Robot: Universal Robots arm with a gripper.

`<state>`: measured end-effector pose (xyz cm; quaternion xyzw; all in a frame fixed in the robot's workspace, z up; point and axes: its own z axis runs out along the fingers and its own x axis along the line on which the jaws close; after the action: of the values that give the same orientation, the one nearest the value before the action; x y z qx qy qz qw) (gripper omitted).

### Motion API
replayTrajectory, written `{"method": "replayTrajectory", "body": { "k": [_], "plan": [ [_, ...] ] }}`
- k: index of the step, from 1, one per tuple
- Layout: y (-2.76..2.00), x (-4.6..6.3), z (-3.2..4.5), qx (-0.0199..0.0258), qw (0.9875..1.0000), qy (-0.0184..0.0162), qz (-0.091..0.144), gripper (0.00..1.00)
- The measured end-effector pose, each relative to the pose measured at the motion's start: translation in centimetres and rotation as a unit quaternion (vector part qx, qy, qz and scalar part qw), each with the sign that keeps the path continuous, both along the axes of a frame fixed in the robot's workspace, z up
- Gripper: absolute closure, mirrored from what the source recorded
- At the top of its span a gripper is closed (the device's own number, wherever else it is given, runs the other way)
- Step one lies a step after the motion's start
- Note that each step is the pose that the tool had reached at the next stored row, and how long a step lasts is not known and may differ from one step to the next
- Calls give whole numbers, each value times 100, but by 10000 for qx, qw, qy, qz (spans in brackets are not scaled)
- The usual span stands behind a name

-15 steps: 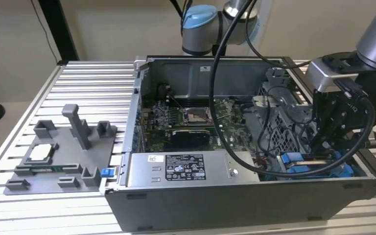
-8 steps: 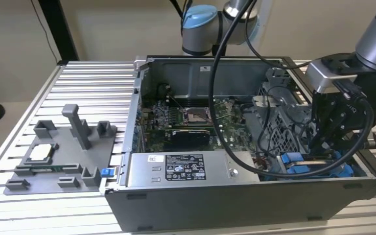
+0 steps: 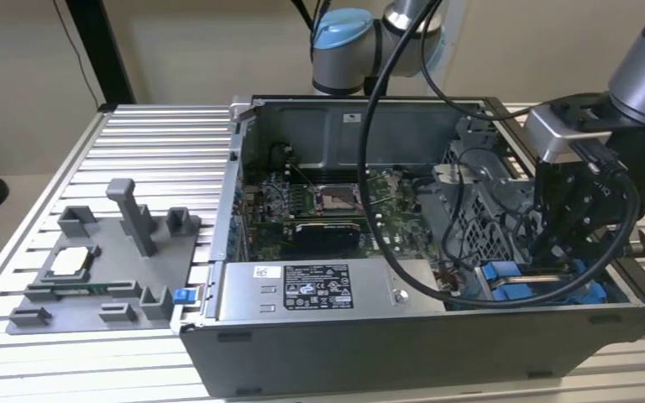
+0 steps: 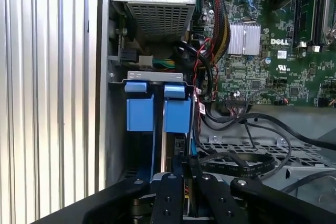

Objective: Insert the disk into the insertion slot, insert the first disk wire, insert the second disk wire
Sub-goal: 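Insert the second disk wire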

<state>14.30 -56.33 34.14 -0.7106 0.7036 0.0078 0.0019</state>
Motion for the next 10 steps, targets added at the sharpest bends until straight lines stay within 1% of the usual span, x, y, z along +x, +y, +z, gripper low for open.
{"method": "replayTrajectory", "body": {
  "k": [5,8,10],
  "plan": [
    [-3,0,-19,-5,10000,0,0,100],
    [-3,-2,-59,-13,10000,1,-1,100],
    [-4,-3,-100,-7,10000,1,-2,100]
  ]
}}
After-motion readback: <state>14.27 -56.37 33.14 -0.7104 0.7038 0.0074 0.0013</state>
